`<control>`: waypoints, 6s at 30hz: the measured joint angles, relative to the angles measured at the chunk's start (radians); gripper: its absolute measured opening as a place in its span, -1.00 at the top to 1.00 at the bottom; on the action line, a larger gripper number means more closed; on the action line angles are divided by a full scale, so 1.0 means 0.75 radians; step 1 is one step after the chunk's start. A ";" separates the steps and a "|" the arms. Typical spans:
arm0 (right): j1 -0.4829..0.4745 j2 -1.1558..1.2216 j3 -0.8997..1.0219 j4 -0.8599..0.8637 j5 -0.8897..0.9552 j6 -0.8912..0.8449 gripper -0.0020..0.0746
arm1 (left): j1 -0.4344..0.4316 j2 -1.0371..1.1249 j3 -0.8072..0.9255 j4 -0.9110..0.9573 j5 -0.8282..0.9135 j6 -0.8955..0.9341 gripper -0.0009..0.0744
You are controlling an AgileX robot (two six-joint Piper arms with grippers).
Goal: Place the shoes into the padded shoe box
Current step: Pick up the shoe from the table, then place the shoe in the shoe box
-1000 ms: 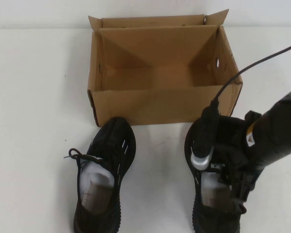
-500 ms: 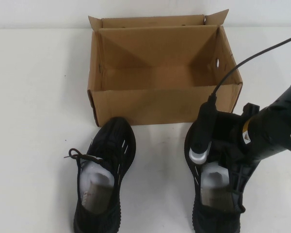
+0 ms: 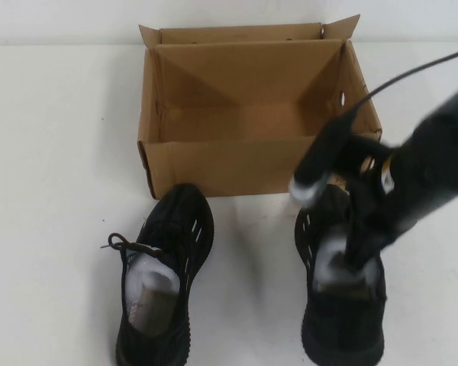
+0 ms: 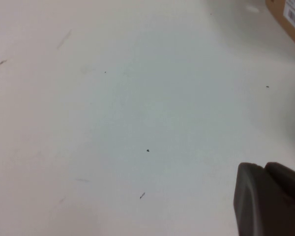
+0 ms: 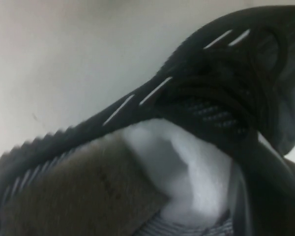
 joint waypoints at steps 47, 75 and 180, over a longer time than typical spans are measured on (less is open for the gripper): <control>-0.109 0.893 -1.540 -0.306 -0.080 1.271 0.95 | 0.000 0.000 0.000 0.000 0.000 0.000 0.99; -0.095 0.903 -1.540 -0.333 0.007 1.341 0.95 | 0.000 0.000 0.000 0.000 0.000 0.000 0.99; -0.111 1.186 -1.540 -0.523 -0.429 1.692 0.95 | 0.000 0.000 0.000 0.000 0.000 0.000 0.99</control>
